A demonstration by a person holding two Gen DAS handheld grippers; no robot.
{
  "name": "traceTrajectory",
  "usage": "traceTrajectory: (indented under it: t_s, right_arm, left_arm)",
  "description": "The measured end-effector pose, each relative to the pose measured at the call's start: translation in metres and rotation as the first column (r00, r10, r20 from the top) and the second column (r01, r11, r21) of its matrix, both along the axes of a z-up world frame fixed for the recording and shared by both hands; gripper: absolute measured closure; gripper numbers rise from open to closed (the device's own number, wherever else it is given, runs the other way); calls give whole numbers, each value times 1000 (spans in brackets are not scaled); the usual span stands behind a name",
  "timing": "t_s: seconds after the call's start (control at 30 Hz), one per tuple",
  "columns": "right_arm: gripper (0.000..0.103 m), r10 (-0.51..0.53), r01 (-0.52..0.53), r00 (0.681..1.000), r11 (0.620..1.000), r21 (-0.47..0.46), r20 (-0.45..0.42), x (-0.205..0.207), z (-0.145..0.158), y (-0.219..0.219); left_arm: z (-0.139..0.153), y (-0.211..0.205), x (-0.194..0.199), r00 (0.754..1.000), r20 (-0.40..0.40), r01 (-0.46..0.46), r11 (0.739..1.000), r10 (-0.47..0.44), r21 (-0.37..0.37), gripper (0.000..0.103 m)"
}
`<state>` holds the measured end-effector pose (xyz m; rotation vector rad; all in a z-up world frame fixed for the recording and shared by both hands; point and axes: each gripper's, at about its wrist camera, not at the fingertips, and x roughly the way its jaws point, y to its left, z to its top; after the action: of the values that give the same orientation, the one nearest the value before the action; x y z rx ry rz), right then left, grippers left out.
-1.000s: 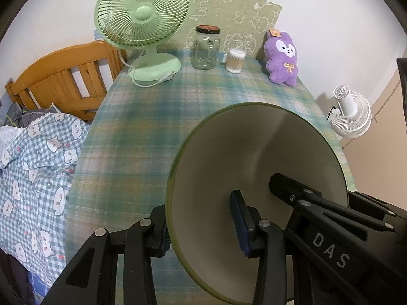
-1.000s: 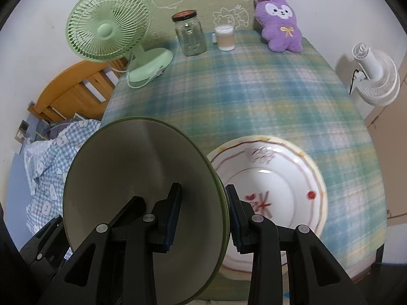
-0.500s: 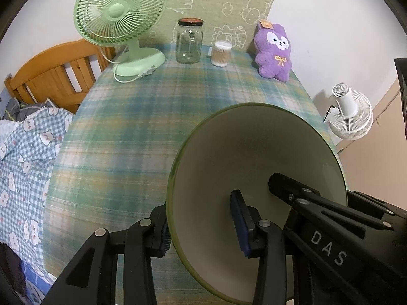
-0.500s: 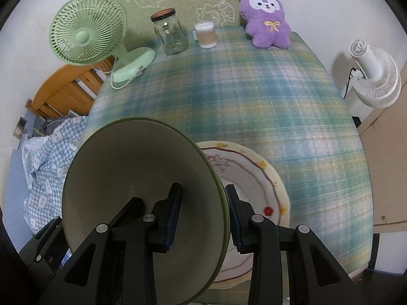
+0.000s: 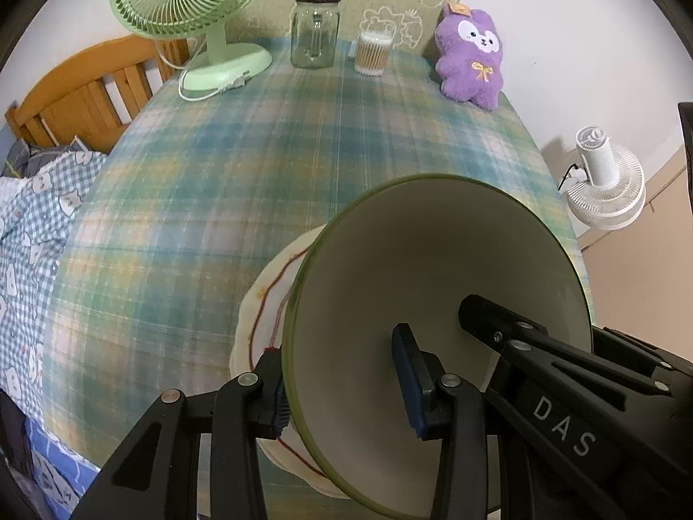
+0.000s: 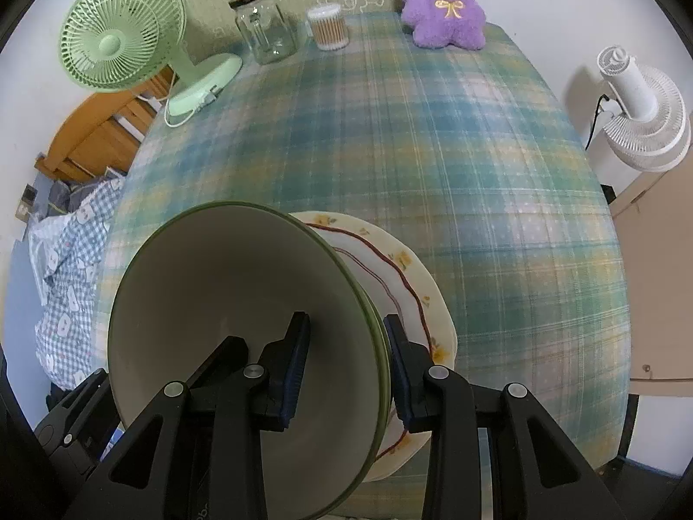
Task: Organize plates and bowls
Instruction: 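Lift the bowl stack and carry it over the plate stack, then lower the bowl stack onto the plates and open both grippers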
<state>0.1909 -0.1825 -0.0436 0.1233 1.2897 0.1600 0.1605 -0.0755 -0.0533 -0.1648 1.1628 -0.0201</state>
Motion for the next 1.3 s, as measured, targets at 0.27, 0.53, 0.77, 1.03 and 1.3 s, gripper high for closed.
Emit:
traceTrajectory:
  t_s: [0.27,0.53,0.77,1.03,1.3]
  right_arm:
    - [65,25,-25,1000,1000,-5,2,5,-6,1]
    - [65,22,-22,1000,1000,2,0,6,-7,0]
    - [65,22,-21,1000,1000,22,-9,2,-8,-4]
    - [65,52,-52,998,999,-7,37,-3,1,-8]
    - [63,81,-80,993,997,-13,85,-5,14,-10]
  left_arm:
    - [-5,-5,3,1000,-4,-20,999,20,26,64]
    - [-6,-5,5,1000,-1,-16,999,16,36,64]
    - [-7,-6,2,1000,-3,-20,999,20,35,63]
    - [-5,-7,-7,998,17,-56,998,55,37,50]
    - [5,-4,-12,995,49,-91,994,88,59,33]
